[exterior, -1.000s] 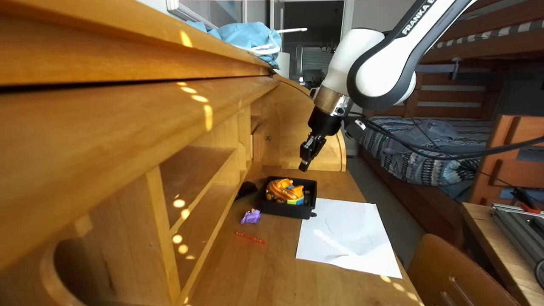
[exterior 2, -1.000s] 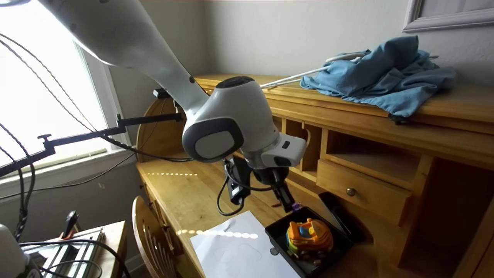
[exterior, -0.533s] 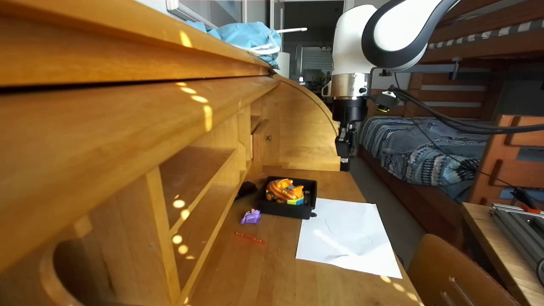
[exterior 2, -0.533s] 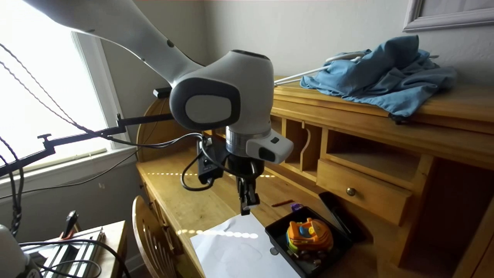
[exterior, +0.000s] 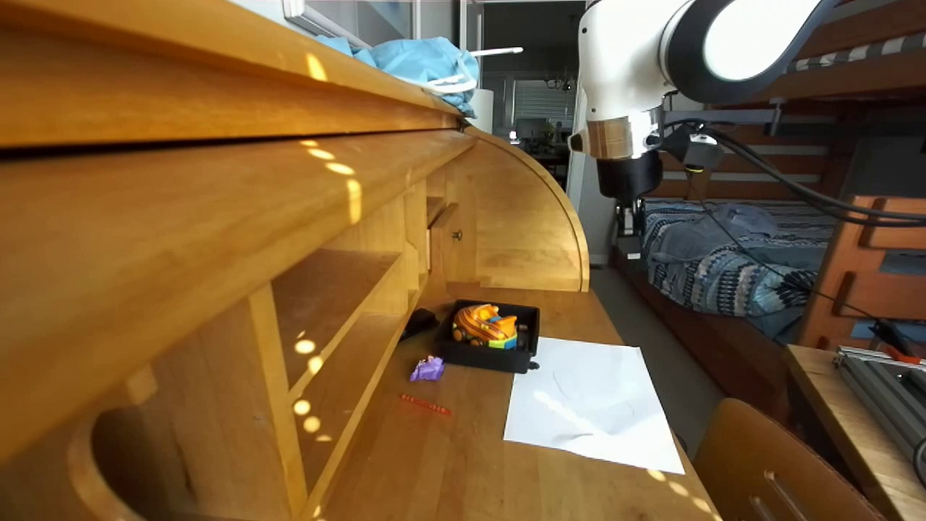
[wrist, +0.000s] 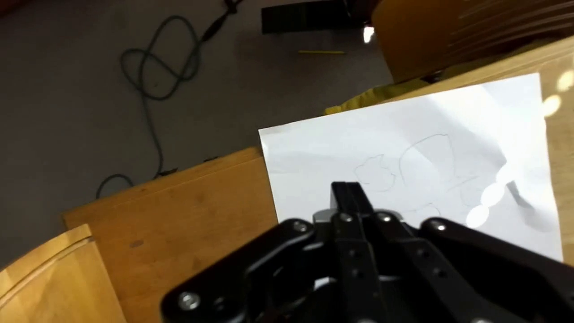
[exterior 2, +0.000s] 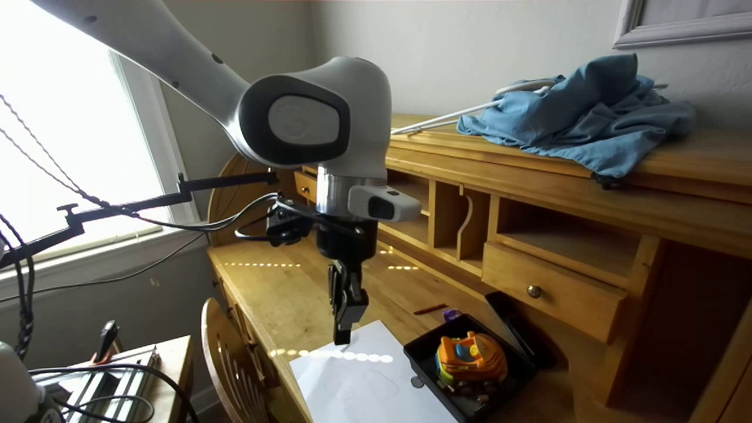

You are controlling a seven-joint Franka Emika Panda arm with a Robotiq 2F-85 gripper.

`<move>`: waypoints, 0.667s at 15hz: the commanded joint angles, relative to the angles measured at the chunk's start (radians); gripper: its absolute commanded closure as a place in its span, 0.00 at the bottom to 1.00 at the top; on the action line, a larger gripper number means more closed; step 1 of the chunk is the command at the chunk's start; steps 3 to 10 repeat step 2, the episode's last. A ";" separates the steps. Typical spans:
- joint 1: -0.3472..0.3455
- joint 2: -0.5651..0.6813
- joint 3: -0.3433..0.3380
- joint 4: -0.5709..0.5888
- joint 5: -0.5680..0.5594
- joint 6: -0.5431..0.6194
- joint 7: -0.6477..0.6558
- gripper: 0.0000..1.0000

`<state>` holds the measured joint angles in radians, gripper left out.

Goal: Put the spoon into the drawer and close it

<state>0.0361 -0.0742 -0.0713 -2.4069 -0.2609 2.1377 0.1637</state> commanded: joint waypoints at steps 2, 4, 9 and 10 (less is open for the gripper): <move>-0.024 -0.008 0.035 -0.014 -0.017 0.015 0.009 0.92; -0.024 -0.008 0.035 -0.014 -0.017 0.015 0.009 0.92; -0.024 -0.008 0.035 -0.014 -0.017 0.015 0.009 0.92; -0.024 -0.008 0.035 -0.014 -0.017 0.015 0.009 0.92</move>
